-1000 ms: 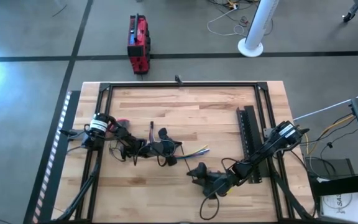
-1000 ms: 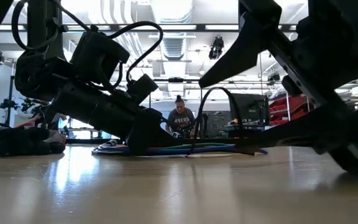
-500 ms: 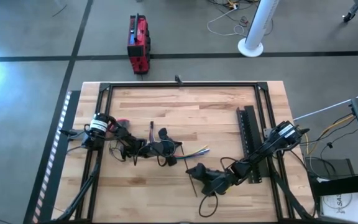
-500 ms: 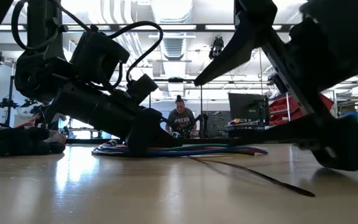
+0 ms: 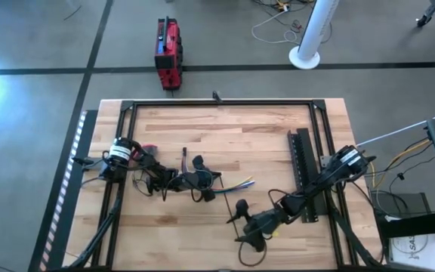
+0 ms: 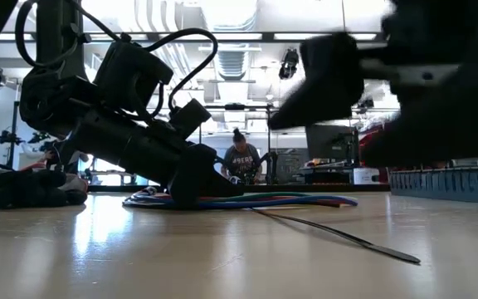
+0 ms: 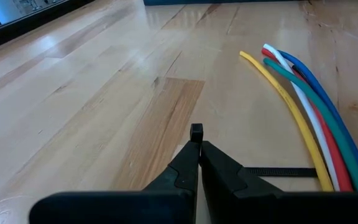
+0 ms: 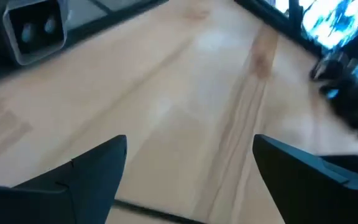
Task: Ziptie cables
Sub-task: Wrap the colored cable wires with the black zip tie
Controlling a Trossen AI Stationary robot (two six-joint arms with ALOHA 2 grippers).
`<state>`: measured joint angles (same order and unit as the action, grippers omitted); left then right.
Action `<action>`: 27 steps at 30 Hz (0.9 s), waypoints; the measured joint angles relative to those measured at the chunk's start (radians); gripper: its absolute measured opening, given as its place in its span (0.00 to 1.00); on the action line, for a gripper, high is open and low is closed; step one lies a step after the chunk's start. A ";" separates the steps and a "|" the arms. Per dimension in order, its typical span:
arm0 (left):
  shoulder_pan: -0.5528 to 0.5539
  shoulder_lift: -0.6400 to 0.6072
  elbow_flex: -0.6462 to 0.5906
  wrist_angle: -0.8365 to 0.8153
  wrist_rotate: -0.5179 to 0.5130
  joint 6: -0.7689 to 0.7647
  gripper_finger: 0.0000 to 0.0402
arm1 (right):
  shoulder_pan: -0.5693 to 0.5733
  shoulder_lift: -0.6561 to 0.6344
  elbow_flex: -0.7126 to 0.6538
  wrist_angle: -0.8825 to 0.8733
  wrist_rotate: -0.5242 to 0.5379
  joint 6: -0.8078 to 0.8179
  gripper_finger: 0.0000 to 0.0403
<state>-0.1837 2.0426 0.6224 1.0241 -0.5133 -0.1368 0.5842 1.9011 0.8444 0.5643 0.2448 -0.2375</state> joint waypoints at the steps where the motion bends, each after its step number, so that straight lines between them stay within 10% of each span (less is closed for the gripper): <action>1: 0.000 0.000 0.000 0.000 0.000 0.000 0.00 | 0.000 0.006 -0.001 -0.012 -0.007 0.030 0.84; 8: 0.000 0.000 0.000 0.006 0.000 -0.001 0.00 | 0.002 0.094 0.002 0.009 -0.042 0.060 0.84; 27: 0.000 0.000 0.000 -0.001 -0.001 -0.006 0.00 | -0.007 0.063 0.002 -0.054 0.292 -0.284 0.84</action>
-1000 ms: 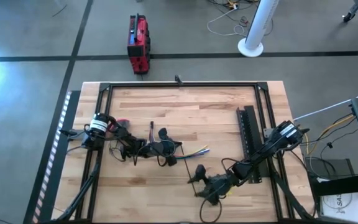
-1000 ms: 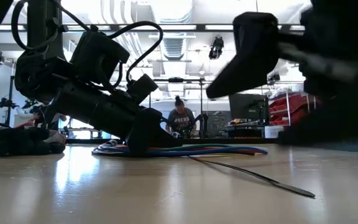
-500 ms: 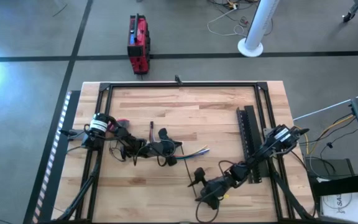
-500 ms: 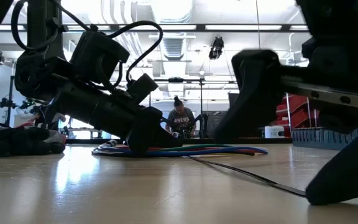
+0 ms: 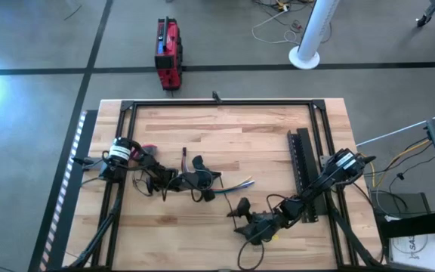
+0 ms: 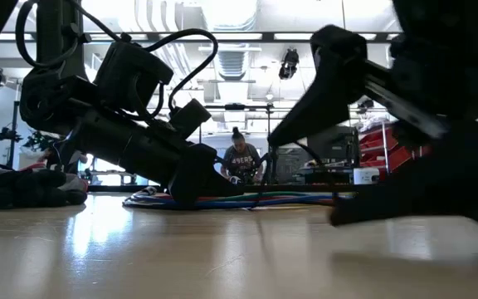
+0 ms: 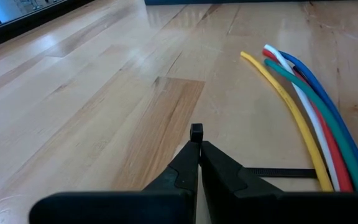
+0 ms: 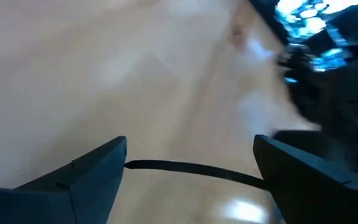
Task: Ziptie cables
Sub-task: Wrap the colored cable wires with the black zip tie
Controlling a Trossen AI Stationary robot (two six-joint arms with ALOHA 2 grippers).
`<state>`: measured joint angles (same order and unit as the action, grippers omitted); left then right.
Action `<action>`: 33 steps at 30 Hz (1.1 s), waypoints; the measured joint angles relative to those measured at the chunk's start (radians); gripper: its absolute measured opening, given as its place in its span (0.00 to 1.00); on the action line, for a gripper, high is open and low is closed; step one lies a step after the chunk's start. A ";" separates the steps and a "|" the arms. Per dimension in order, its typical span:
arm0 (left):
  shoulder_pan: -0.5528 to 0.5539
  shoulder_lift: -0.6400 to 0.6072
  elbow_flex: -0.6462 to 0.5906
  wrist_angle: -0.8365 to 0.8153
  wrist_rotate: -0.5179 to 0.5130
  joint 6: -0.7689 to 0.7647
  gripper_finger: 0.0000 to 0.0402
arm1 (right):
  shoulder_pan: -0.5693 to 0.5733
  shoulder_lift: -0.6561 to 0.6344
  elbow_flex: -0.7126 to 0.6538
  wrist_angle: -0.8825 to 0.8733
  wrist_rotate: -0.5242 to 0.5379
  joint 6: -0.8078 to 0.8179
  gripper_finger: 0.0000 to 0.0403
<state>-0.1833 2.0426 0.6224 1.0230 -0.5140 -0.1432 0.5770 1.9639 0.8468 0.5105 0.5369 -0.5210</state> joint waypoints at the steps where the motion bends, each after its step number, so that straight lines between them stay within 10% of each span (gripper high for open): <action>1: 0.000 0.000 0.000 0.000 0.000 0.000 0.00 | -0.001 -0.008 -0.001 -0.008 0.027 -0.027 0.84; 14: 0.000 0.000 0.000 0.000 0.000 0.000 0.00 | -0.007 -0.027 -0.003 -0.040 0.193 -0.268 0.82; 33: 0.000 0.000 0.000 0.001 0.000 0.000 0.00 | -0.008 -0.032 -0.004 -0.023 0.231 -0.284 0.51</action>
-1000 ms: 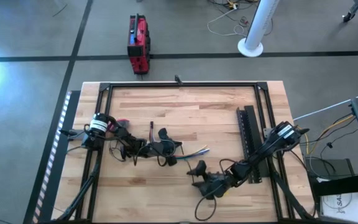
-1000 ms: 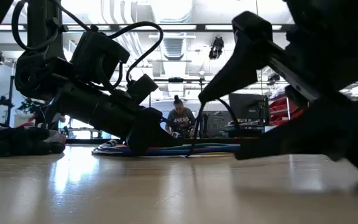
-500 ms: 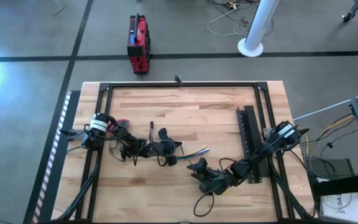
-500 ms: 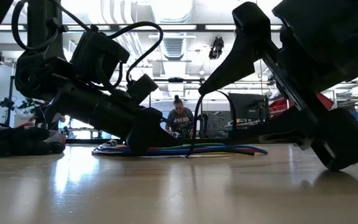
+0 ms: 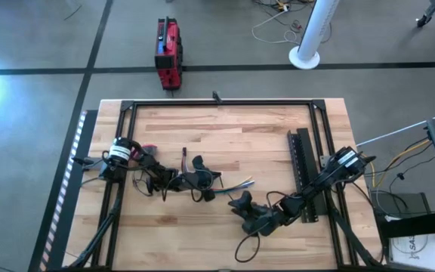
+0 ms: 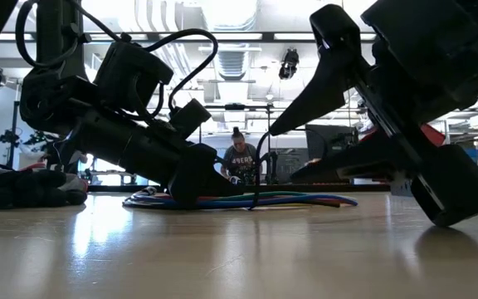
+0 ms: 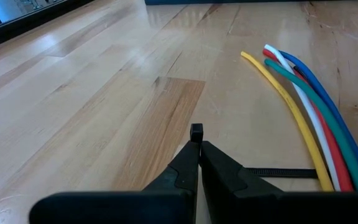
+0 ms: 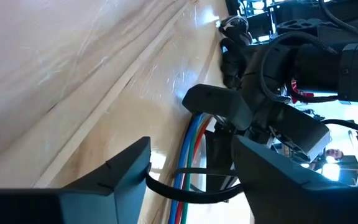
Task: Ziptie cables
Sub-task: Wrap the colored cable wires with the black zip tie
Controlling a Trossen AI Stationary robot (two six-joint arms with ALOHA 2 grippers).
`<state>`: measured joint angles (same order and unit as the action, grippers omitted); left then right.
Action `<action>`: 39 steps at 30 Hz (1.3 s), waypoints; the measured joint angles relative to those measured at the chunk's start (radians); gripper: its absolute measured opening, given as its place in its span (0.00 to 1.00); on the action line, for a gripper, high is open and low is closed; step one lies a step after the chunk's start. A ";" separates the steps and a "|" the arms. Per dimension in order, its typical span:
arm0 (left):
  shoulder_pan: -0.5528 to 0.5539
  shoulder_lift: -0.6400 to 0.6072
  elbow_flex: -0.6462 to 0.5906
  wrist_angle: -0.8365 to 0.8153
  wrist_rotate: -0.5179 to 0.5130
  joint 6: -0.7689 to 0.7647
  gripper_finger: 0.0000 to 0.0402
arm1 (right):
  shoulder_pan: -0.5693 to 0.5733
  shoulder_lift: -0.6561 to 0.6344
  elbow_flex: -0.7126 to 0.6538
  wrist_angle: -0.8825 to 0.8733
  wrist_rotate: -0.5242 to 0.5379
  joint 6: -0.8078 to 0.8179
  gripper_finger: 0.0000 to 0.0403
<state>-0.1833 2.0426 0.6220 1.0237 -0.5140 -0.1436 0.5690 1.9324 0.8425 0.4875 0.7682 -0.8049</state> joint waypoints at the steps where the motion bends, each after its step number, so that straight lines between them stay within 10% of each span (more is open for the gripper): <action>1: 0.000 0.000 0.000 0.000 0.000 0.000 0.00 | 0.000 -0.002 0.000 -0.001 -0.001 0.003 0.51; 15: 0.000 0.000 0.000 0.000 0.000 0.000 0.00 | 0.000 -0.047 -0.002 -0.093 -0.064 0.105 0.47; 39: 0.000 0.000 0.098 -0.024 0.034 0.085 0.00 | 0.000 -0.115 0.001 -0.137 -0.146 0.104 0.72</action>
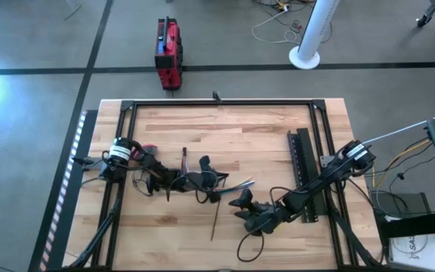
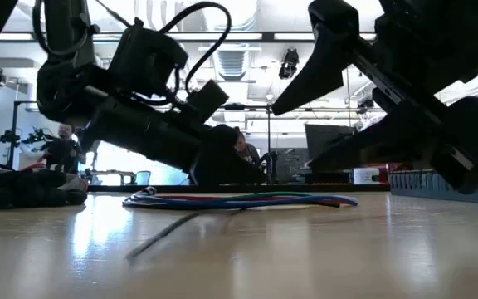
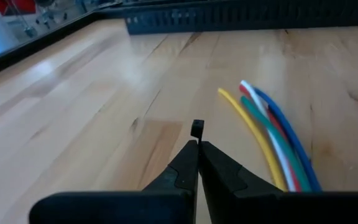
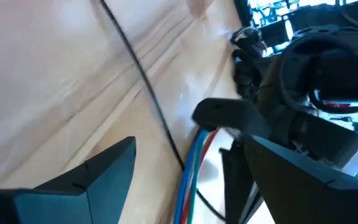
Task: Ziptie cables
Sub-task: Wrap the colored cable wires with the black zip tie
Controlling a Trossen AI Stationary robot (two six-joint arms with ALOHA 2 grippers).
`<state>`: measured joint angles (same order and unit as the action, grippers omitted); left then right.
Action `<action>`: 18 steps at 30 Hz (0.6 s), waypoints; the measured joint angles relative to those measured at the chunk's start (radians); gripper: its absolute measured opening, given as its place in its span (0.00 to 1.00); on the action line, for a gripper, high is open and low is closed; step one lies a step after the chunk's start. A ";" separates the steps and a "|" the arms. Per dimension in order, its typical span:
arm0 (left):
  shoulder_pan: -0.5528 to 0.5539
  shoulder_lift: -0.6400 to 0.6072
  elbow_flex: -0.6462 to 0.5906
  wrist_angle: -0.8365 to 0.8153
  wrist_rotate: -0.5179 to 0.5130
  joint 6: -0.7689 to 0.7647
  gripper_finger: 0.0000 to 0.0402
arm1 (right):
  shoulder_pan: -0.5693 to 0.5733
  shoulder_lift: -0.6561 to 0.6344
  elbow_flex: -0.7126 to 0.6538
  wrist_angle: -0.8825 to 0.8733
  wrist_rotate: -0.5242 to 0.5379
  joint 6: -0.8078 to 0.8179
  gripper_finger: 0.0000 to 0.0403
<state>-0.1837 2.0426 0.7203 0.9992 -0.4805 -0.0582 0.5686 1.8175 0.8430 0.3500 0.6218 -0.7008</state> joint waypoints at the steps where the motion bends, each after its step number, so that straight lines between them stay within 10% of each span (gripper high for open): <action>1: 0.000 0.000 0.011 -0.012 0.000 0.008 0.00 | 0.000 0.000 0.000 -0.001 -0.010 0.008 0.72; 18: 0.002 -0.019 -0.005 -0.173 -0.063 -0.131 0.00 | -0.029 0.069 0.001 0.131 -0.240 0.352 0.62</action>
<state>-0.1818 2.0235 0.7150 0.8257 -0.5438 -0.1895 0.5395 1.8870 0.8440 0.4813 0.3817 -0.3485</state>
